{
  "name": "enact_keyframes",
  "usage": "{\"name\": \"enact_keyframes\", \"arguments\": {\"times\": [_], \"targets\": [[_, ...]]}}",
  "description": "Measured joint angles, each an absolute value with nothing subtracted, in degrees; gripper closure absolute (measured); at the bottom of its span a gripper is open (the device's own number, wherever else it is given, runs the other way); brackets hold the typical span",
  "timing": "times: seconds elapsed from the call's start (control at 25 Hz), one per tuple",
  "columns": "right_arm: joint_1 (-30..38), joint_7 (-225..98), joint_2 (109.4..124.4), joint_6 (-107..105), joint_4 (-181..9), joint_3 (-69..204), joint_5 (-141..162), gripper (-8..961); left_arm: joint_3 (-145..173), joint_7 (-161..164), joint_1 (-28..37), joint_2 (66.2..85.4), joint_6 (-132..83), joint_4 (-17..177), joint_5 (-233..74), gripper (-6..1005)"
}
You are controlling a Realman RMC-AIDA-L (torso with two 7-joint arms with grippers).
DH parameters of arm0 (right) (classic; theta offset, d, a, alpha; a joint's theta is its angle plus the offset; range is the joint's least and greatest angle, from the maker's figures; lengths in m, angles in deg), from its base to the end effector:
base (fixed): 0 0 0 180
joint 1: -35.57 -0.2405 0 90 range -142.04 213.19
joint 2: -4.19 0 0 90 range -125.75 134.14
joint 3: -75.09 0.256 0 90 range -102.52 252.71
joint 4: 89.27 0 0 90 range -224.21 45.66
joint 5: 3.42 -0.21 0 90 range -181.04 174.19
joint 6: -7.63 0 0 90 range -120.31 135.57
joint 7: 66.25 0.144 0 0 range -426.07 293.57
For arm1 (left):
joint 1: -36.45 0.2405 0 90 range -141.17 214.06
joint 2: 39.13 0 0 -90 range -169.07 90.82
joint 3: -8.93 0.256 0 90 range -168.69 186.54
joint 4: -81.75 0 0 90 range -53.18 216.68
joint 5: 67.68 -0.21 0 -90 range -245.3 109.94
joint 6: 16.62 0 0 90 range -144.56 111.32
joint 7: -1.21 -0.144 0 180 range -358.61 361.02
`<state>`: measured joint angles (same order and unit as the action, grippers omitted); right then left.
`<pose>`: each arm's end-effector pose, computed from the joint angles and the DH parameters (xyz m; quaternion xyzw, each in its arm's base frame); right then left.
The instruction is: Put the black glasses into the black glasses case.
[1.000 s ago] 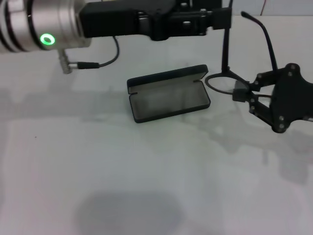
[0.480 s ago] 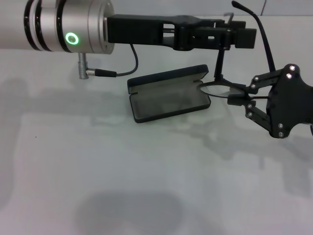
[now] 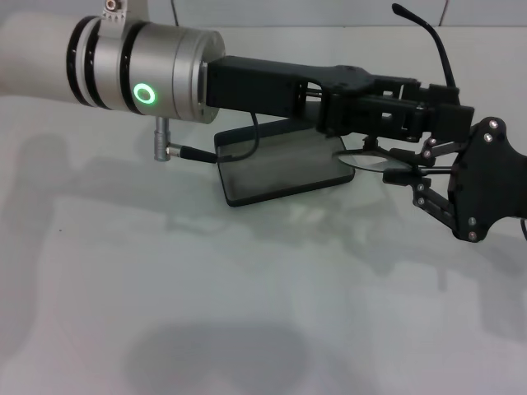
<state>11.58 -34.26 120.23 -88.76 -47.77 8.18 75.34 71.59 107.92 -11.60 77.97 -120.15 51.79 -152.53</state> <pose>0.2077 0.3031 0.0091 -0.8870 -0.2388 0.3451 0.1926 -0.1026 0.3415 -0.0127 0.8811 0.2427 0.3513 0.2035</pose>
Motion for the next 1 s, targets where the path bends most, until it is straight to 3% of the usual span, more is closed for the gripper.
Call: {"name": "enact_keyframes", "arguments": {"times": [0.56,1.0], "targets": [[11.8,-37.9,120.2,-89.4,-48.0,7.7,75.1,837,71.4,108.6,-11.2,77.45,-115.8,53.2,-153.2,227],[11.2,-39.0,120.2,-88.9,-49.2,7.7,75.1,837,71.5,108.9,-12.2,78.24,-115.0,53.1,-155.8,227]]}}
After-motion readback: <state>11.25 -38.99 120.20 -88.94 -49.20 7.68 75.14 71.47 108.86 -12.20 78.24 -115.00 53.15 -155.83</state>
